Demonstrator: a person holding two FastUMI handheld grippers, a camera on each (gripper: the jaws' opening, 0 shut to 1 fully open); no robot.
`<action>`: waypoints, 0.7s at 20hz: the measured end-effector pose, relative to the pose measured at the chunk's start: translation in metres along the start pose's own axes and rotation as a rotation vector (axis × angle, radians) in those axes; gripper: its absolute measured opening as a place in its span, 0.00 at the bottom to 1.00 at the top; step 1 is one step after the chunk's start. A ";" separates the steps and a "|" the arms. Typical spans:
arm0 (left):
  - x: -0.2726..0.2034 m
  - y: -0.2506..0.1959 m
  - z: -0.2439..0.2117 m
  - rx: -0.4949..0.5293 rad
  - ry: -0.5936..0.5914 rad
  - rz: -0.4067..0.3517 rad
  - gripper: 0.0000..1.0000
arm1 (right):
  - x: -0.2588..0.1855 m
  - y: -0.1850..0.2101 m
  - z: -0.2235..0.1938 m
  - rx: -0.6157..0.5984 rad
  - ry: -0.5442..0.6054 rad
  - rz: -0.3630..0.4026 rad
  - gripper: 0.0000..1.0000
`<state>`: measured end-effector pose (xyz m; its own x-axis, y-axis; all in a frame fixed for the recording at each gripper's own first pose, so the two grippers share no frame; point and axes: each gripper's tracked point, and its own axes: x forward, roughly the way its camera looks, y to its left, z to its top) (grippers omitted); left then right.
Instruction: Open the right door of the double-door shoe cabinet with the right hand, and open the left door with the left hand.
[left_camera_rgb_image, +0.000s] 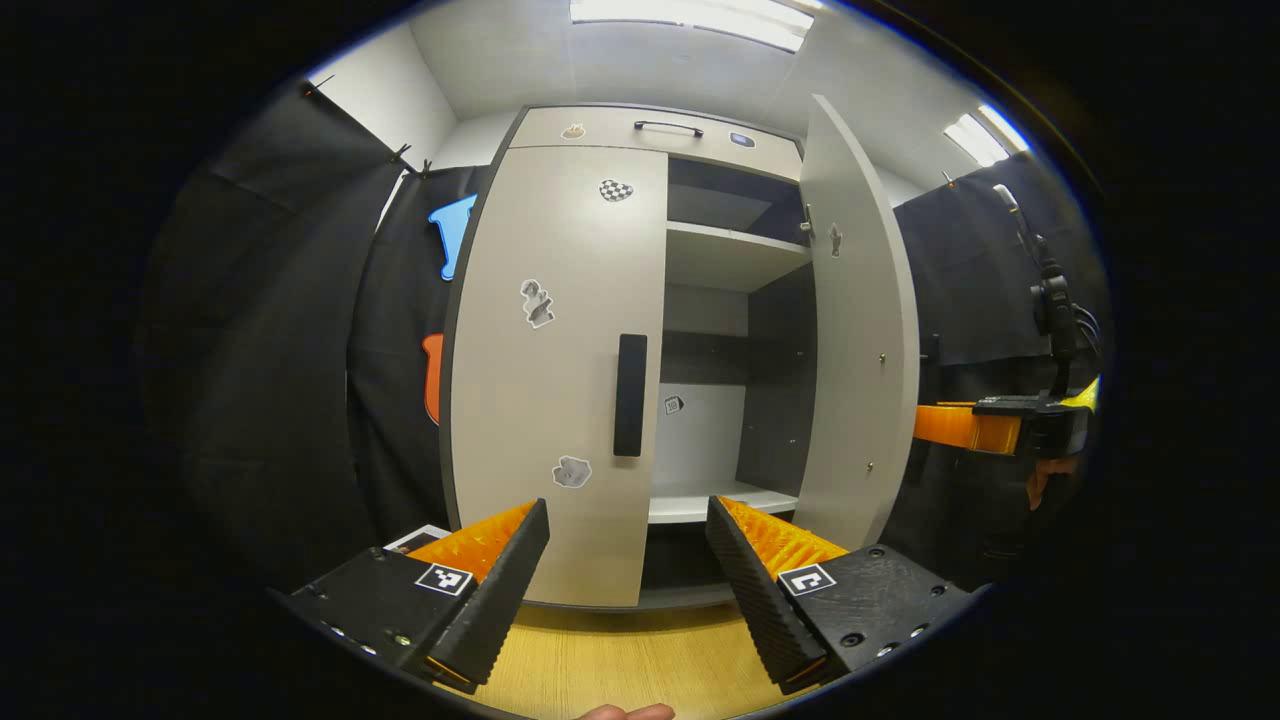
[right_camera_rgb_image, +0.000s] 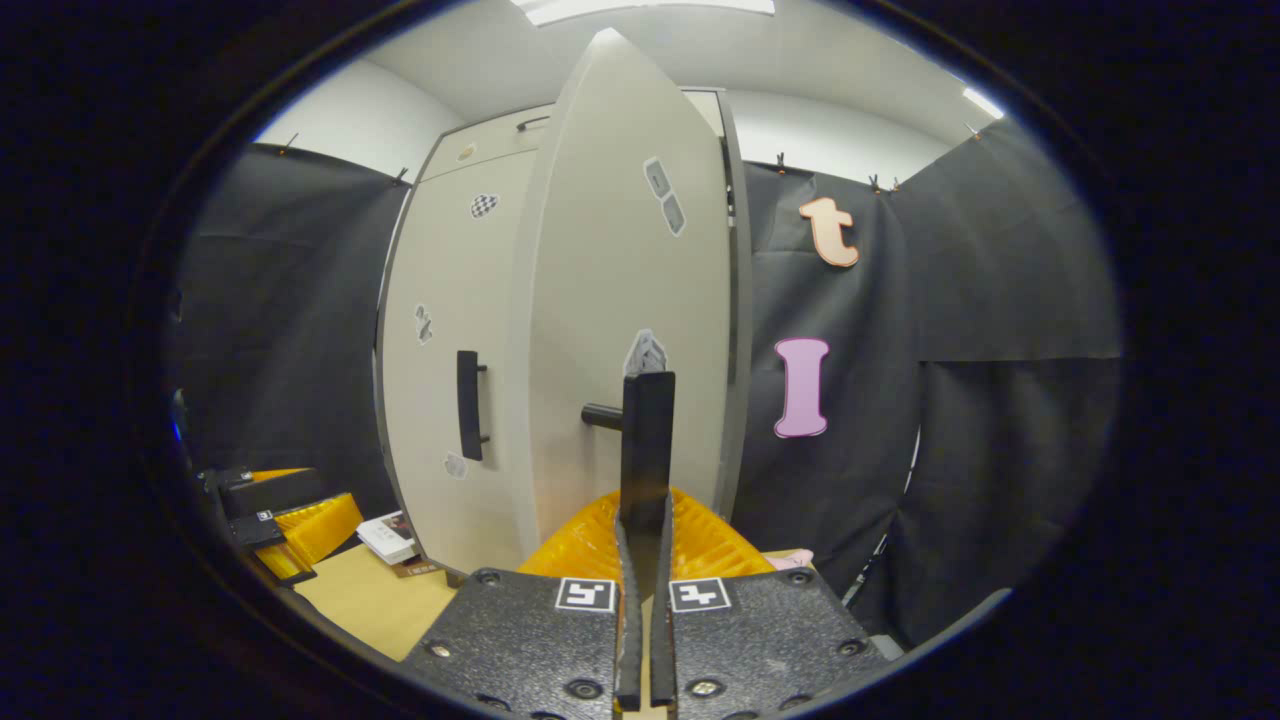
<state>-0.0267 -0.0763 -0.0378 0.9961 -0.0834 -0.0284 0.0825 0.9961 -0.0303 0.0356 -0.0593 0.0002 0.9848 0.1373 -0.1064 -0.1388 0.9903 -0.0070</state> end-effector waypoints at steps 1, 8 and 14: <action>0.002 -0.002 -0.001 0.000 0.003 -0.004 0.95 | -0.001 -0.003 0.000 -0.005 -0.001 -0.008 0.06; 0.014 -0.007 -0.006 -0.004 0.009 -0.021 0.95 | -0.012 -0.033 -0.001 -0.003 -0.009 -0.075 0.06; 0.018 -0.010 -0.009 -0.001 0.009 -0.024 0.95 | -0.013 -0.065 -0.003 0.009 -0.016 -0.137 0.04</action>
<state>-0.0095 -0.0879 -0.0466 0.9935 -0.1075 -0.0368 0.1064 0.9938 -0.0322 0.0311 -0.1256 -0.0007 0.9960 0.0008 -0.0892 -0.0018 0.9999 -0.0114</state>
